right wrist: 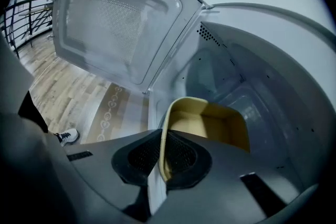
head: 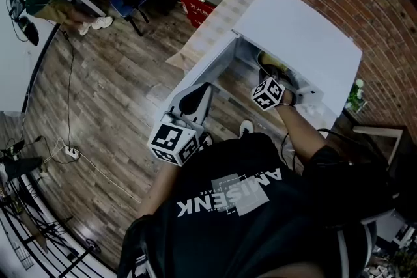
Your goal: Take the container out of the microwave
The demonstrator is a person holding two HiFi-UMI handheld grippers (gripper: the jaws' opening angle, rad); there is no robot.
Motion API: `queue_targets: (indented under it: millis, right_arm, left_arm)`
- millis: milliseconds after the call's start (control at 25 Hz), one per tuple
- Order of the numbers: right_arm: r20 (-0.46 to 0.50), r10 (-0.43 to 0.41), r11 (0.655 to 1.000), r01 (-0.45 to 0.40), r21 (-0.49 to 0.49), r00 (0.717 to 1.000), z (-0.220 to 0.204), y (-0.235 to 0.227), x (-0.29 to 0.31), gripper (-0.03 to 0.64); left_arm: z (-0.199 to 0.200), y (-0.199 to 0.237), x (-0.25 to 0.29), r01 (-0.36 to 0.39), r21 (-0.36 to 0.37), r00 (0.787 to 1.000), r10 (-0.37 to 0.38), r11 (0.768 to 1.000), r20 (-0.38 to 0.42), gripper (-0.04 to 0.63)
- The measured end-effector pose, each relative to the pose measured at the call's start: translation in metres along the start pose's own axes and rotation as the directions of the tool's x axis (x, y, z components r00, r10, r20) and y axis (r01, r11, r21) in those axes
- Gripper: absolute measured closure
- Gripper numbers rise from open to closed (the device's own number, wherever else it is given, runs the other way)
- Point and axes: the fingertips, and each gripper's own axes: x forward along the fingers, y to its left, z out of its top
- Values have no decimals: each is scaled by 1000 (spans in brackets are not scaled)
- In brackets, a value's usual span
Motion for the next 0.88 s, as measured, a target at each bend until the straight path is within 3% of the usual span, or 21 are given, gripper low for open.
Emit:
queue_targets:
  millis: [640,880]
  right_arm:
    - [-15,35,988,-32,154,999,8,44,-60,572]
    - [0,51,978,-50,202,999,17,73,-83,572]
  left_arm:
    - [10,-6,-26,179,36,984,-179,983,1,580]
    - [9,0,-37,206,39,978,-206,978,8,580]
